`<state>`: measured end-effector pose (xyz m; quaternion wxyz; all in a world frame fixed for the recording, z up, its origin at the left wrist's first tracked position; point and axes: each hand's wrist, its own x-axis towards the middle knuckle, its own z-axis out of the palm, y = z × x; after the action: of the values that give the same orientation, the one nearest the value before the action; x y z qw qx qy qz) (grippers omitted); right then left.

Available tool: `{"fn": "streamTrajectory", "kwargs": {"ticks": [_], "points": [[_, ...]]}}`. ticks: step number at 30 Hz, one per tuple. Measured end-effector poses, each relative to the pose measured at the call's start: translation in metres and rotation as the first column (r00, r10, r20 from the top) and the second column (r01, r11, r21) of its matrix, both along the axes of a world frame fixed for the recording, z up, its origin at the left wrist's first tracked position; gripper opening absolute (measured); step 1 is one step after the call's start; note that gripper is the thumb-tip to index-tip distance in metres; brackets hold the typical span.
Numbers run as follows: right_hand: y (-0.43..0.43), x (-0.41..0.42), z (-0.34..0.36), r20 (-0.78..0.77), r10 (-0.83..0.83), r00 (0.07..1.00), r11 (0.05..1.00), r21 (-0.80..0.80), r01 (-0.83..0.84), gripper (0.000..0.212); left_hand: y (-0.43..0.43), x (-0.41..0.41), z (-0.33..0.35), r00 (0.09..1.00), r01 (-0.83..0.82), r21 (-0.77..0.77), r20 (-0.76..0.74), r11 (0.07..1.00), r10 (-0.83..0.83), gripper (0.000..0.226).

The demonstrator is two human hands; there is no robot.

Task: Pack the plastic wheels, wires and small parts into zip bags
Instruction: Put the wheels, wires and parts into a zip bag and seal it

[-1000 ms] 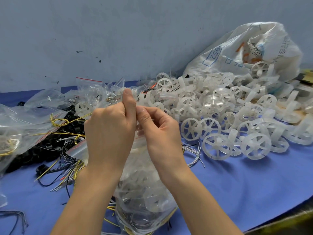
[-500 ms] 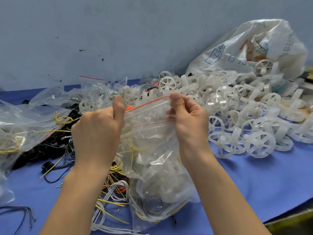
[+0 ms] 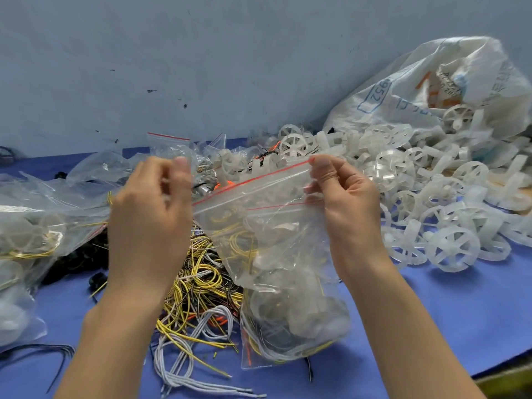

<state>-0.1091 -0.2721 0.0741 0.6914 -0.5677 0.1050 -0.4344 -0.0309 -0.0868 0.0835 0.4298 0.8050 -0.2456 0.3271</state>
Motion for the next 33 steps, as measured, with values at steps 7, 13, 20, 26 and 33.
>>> {"fn": "streamTrajectory", "kwargs": {"ticks": [7,13,20,26,33], "points": [[0.020,0.000,-0.001,0.031,0.193,0.981,0.950,-0.256,-0.178,0.010,-0.035,-0.029,0.018,0.937,0.347,0.257,-0.063,0.902,-0.343,0.032],[0.014,-0.002,-0.002,-0.007,0.203,0.979,0.947,-0.254,-0.198,0.008,-0.037,-0.024,0.014,0.932,0.355,0.323,-0.053,0.878,-0.357,0.027],[0.016,-0.004,-0.001,-0.050,0.196,0.979,0.950,-0.238,-0.202,0.010,-0.042,-0.032,0.013,0.953,0.295,0.372,-0.049,0.880,-0.299,0.033],[0.014,-0.006,0.008,-0.026,0.153,0.988,0.962,-0.227,-0.155,0.013,-0.048,-0.044,0.018,0.974,0.176,0.454,0.046,0.873,-0.220,0.033],[0.001,-0.007,0.007,-0.048,0.040,0.998,0.990,-0.136,-0.046,0.011,-0.035,-0.042,0.012,0.979,0.192,0.498,-0.033,0.846,-0.202,0.044]]}}
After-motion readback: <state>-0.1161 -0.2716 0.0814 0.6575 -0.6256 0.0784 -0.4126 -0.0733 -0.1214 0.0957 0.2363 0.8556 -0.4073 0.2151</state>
